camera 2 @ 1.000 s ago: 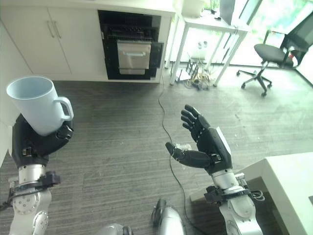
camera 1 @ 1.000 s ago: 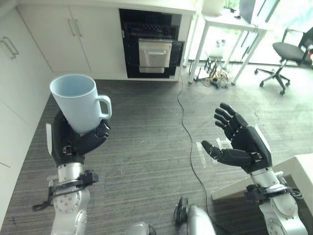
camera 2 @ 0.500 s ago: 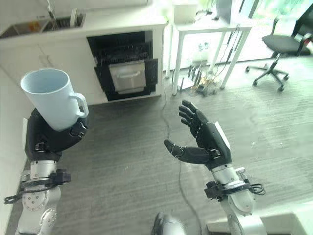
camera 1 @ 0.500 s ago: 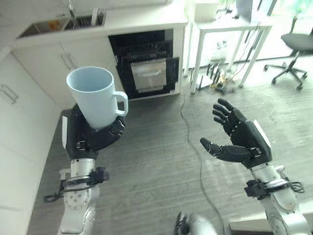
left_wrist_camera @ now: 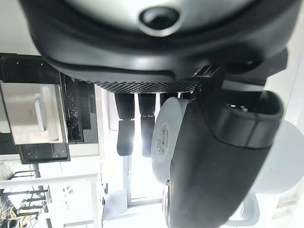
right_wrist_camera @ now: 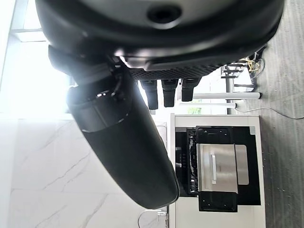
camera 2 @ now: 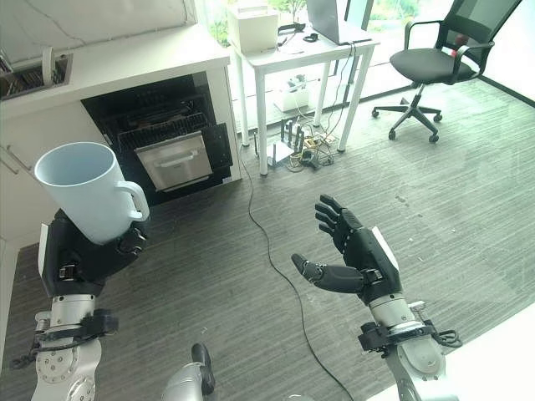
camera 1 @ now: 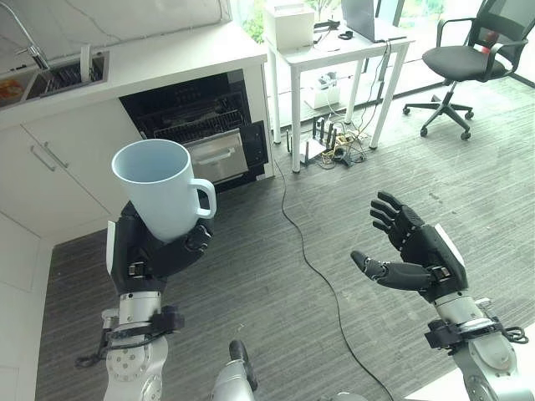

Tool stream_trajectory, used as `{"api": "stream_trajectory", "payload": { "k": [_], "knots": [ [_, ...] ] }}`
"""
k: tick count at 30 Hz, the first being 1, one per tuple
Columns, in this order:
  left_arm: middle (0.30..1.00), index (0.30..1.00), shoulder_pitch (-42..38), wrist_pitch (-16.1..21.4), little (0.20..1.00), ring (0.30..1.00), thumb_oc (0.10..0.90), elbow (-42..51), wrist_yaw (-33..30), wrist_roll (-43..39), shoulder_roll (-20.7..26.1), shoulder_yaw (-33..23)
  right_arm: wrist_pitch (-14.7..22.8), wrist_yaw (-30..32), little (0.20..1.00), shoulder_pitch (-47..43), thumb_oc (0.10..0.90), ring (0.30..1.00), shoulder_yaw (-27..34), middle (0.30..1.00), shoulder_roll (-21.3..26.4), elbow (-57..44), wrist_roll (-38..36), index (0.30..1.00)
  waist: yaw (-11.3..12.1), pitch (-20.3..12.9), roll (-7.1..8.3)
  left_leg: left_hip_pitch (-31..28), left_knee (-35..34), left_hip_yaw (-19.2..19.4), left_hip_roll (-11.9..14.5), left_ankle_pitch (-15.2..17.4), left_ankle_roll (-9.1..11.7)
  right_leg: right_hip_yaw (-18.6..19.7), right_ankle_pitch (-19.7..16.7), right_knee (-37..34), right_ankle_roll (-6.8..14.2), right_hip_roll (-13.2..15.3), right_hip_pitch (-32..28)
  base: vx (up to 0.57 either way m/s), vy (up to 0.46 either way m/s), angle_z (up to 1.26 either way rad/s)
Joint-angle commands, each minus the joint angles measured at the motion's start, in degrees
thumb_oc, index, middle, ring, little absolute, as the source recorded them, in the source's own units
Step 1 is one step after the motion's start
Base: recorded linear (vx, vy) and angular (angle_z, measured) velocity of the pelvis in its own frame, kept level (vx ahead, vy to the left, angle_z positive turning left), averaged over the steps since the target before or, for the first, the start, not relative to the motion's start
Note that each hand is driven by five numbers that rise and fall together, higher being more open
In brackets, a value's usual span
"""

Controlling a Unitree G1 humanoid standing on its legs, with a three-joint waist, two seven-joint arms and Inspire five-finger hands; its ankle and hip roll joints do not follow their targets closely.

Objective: Place the dishes in the dishwasher.

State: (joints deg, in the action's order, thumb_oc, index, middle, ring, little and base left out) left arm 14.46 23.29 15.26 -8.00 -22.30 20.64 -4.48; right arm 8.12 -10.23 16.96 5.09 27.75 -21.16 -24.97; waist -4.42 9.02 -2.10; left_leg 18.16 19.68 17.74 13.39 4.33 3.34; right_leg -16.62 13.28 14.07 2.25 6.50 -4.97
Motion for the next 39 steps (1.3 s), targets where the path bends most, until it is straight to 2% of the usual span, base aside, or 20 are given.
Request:
{"api": "stream_trajectory", "payload": {
  "k": [1,3,6,7,8,10,11,14,16,17,18,24,26,28,30,33,34,36,37,39],
  "knots": [
    [0.3,0.3,-4.23,8.45,0.3,0.3,0.4,5.83,-0.91,-1.15,2.63,-6.16,5.49,-2.32,0.9,-5.53,0.8,0.9,3.05,0.9,-0.77,-5.8,-3.05,0.9,2.66,-2.94,1.92,-5.67,-2.49,-2.07,-1.85,1.73,1.62,2.47,-0.28,3.12,2.23,-0.24,7.47,0.17,0.231,0.1],
    [0.3,0.3,-5.03,8.34,0.3,0.3,0.4,5.78,-0.99,-0.26,2.78,-6.05,5.25,-1.89,0.9,-5.87,0.8,0.9,2.71,0.9,-1.29,-6.18,-2.39,0.9,2.94,-3.13,2.28,-6.25,-2.49,-2.18,-2.75,2.49,1.03,2.2,-0.51,3.12,2.87,0.57,6.92,0.15,0.246,0.45],
    [0.3,0.3,-8.88,6.06,0.3,0.3,0.4,5.2,-0.23,0.99,3.99,-5.65,4.7,1.19,0.9,-8.71,0.8,0.9,1.5,0.9,-2.76,-5.36,-1.32,0.9,4.82,-3.39,3.67,-7.73,-2.49,-4.55,-7.21,5.01,-1.82,0.65,-3.36,3.12,4.99,3.9,5.0,0.26,0.451,0.67],
    [0.3,0.3,-9.32,4.9,0.3,0.3,0.4,5.24,-0.32,1.66,4.16,-5.67,4.57,1.57,0.9,-9.34,0.8,0.9,1.05,0.9,-3.59,-5.27,-0.85,0.9,5.35,-3.37,3.82,-7.76,-2.49,-5.35,-8.92,5.68,-3.39,0.23,-6.71,3.12,5.11,4.3,3.35,0.33,0.539,0.62],
    [0.3,0.3,-9.42,3.92,0.3,0.3,0.4,5.03,0.14,1.66,4.29,-5.47,4.68,1.5,0.9,-9.37,0.8,0.9,0.36,0.9,-4.65,-5.38,-0.21,0.9,5.33,-3.32,3.41,-8.42,-2.49,-6.25,-10.01,6.32,-4.93,-0.76,-13.67,3.42,5.66,3.66,1.87,0.28,0.467,0.46],
    [0.3,0.3,-9.43,4.12,0.3,0.3,0.4,4.89,0.27,2.21,4.2,-4.9,4.67,1.33,0.9,-9.1,0.8,0.9,-0.58,0.9,-5.22,-5.77,0.69,0.9,4.93,-2.57,2.97,-9.38,-2.49,-6.89,-10.5,6.96,-6.01,-0.3,-15.78,11.65,5.49,3.93,5.25,0.19,0.335,0.53],
    [0.3,0.3,-9.79,4.12,0.3,0.3,0.4,5.1,-0.17,3.28,4.01,-4.26,4.18,1.35,0.9,-9.28,0.8,0.9,-1.35,0.9,-5.26,-5.78,1.83,0.9,4.7,-2.25,3.1,-9.88,-2.49,-6.49,-10.35,7.42,-6.18,-0.76,-14.9,13.38,4.83,3.44,8.19,0.18,0.199,0.38],
    [0.3,0.3,-10.75,4.26,0.3,0.3,0.4,5.21,-0.51,5.17,4.61,-4.43,3.7,0.43,0.9,-9.34,0.8,0.9,-0.5,0.9,-4.02,-5.03,0.36,0.9,4.35,-1.55,3.94,-10.8,-2.49,-6.57,-10.23,7.87,-5.69,-2.6,-13.93,4.54,4.32,0.92,8.68,0.2,-0.032,0.28],
    [0.3,0.3,-11.01,3.98,0.3,0.3,0.4,5.28,0.13,5.31,5.31,-5.29,5.2,-0.36,0.9,-8.48,0.8,0.9,0.81,0.9,-2.99,-4.1,-2.45,0.9,4.13,-0.48,6.04,-13.42,-2.49,-5.53,-10.87,10.48,-5.1,-2.66,-12.12,3.12,6.26,5.02,14.6,0.34,-0.322,0.3],
    [0.3,0.3,-10.0,3.49,0.3,0.3,0.4,6.04,-0.74,6.15,5.2,-5.1,5.76,-0.93,0.9,-7.61,0.8,0.9,0.57,0.9,-3.54,-4.58,-3.0,0.9,2.73,0.43,6.62,-15.32,-2.49,-4.99,-11.39,10.79,-5.41,0.46,-15.27,3.12,6.96,7.71,21.75,0.45,-0.435,-0.41],
    [0.3,0.3,-9.49,3.37,0.3,0.3,0.4,6.11,-1.14,6.61,5.06,-4.88,5.83,-1.05,0.9,-6.76,0.8,0.9,-0.01,0.9,-4.24,-5.25,-2.32,0.9,2.05,0.15,6.12,-16.66,-2.49,-5.73,-11.63,11.91,-5.79,3.34,-15.24,3.12,7.11,7.5,24.63,0.61,-0.407,-0.1],
    [0.3,0.3,-9.18,1.21,0.3,0.3,0.4,6.45,-3.53,8.65,6.01,-4.03,3.4,1.2,0.9,-8.73,0.8,0.9,-2.28,0.9,-3.46,-5.54,-1.81,0.9,2.16,-3.22,5.65,-22.12,-2.49,-5.75,-12.06,16.56,-5.55,0.58,-15.1,3.12,8.38,8.54,22.19,0.38,-0.36,0.15],
    [0.3,0.3,-9.28,0.35,0.3,0.3,0.4,6.72,-3.68,8.62,5.91,-3.42,3.31,2.53,0.9,-10.51,0.8,0.9,-2.62,0.9,-2.25,-4.72,-2.36,0.9,1.51,-4.31,5.15,-24.39,-2.49,-5.8,-10.85,14.85,-3.88,-0.81,-13.74,3.12,6.5,6.48,21.01,0.4,-0.644,0.03],
    [0.3,0.3,-9.04,0.21,0.3,0.3,0.4,6.91,-4.01,8.55,5.79,-2.75,2.77,2.84,0.9,-10.3,0.8,0.9,-1.86,0.9,-1.22,-4.92,-3.3,0.9,1.17,-4.9,4.0,-25.44,-2.49,-5.64,-8.93,6.43,-1.07,-0.48,-10.92,3.12,3.96,3.3,19.39,0.37,-0.544,-0.47],
    [0.3,0.3,-8.57,0.88,0.3,0.3,0.4,7.03,-4.32,9.3,4.68,-1.73,2.6,1.88,0.9,-9.24,0.8,0.9,-1.09,0.9,-0.73,-5.25,-4.33,0.9,1.05,-4.73,4.84,-26.35,0.08,-5.32,-8.51,-5.87,1.6,2.33,-7.28,3.12,0.43,0.5,16.42,0.36,-0.528,-0.92],
    [0.3,0.3,-8.13,2.12,0.3,0.3,0.4,6.74,-4.29,10.4,4.16,-1.1,3.23,0.87,0.9,-8.27,0.8,0.9,-1.19,0.9,-1.16,-4.84,-4.5,0.9,0.9,-3.82,5.51,-21.01,10.68,-4.23,-7.48,-6.33,1.56,3.49,-5.91,3.12,-1.36,-0.42,14.76,0.2,-0.305,-0.65],
    [0.3,0.3,-8.17,2.26,0.3,0.3,0.4,6.48,-3.31,10.37,3.54,-0.78,3.13,0.68,0.9,-7.59,0.8,0.9,-0.89,0.9,-1.4,-4.73,-4.23,0.9,1.46,-2.8,6.15,-14.99,12.59,-3.72,-8.65,-3.04,-0.71,3.99,-5.4,3.12,-1.36,-0.73,13.38,0.17,-0.211,-0.3],
    [0.3,0.3,-7.89,2.24,0.3,0.3,0.4,6.23,-3.02,10.51,3.32,-0.88,2.91,0.48,0.9,-7.94,0.8,0.9,-1.02,0.9,-1.33,-4.38,-4.52,0.9,1.86,-2.39,6.13,-14.73,7.94,-2.65,-11.3,-0.22,-2.19,4.68,-5.44,3.12,-0.45,-0.87,13.21,0.19,-0.06,-0.32],
    [0.3,0.3,-6.96,2.83,0.3,0.3,0.4,6.1,-3.17,10.72,3.33,-1.13,3.11,-0.29,0.9,-8.19,0.8,0.9,-1.29,0.9,-1.53,-3.88,-4.68,0.9,1.92,-2.28,5.74,-16.76,-0.47,-1.24,-12.85,0.5,-2.82,5.89,-5.41,3.12,0.6,-1.39,13.33,0.21,0.046,-0.34],
    [0.3,0.3,-6.31,3.54,0.3,0.3,0.4,5.73,-3.34,10.68,3.71,-1.25,2.89,0.37,0.9,-8.56,0.8,0.9,-2.03,0.9,-2.03,-3.65,-4.05,0.9,1.97,-1.72,4.03,-13.6,-2.49,-2.17,-12.42,3.88,-2.87,7.05,-5.19,3.12,1.29,-3.66,13.06,0.16,0.052,-0.5]
  ]
}}
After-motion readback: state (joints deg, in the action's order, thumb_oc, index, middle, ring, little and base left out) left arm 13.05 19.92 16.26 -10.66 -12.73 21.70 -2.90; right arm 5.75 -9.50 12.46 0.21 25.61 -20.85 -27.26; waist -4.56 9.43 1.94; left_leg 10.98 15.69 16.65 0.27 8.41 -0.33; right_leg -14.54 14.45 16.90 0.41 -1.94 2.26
